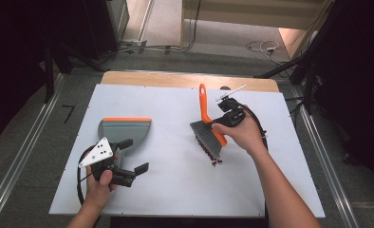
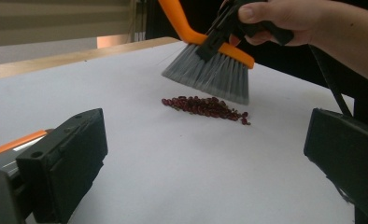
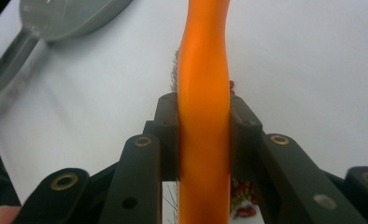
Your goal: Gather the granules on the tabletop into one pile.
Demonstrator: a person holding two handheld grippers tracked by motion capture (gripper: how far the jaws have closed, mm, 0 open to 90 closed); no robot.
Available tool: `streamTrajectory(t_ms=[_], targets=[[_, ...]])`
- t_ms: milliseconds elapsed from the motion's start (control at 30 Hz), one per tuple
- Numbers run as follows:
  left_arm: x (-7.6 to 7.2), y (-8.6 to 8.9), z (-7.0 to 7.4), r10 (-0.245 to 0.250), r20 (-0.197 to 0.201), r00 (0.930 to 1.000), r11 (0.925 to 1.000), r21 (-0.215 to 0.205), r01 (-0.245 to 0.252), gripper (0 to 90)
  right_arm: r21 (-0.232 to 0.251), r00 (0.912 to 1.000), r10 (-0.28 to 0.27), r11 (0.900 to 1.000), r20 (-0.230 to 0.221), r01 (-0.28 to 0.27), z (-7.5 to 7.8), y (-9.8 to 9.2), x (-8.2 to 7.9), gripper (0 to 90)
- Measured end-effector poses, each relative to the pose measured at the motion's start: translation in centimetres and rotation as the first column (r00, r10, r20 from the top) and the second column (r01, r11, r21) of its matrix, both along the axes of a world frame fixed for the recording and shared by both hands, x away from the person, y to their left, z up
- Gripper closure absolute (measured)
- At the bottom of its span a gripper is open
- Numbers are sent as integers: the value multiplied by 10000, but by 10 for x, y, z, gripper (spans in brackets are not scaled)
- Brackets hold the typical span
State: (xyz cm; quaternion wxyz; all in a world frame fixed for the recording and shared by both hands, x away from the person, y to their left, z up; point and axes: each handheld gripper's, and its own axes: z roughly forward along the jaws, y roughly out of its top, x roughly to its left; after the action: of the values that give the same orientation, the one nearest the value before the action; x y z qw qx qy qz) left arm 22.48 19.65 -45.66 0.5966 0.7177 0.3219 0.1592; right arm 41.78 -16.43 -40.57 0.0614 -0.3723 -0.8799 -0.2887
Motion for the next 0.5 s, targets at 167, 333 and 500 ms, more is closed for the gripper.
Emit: streamTrajectory(t_ms=[167,333,500], targets=[[0,0,0,-6,-1,10000,10000,-7,6,4,-1086,9764,1885,9782,1053,-1771,16,1,-19,684],[0,-1,0,-3,-14,10000,10000,-17,3,3,-2524,9091,3911,9027,1434,-3485,16,5,-47,684],[0,-2,0,-1,-22,10000,10000,-7,1,3,-2978,8805,4596,8618,1159,-4106,4,3,-65,684]])
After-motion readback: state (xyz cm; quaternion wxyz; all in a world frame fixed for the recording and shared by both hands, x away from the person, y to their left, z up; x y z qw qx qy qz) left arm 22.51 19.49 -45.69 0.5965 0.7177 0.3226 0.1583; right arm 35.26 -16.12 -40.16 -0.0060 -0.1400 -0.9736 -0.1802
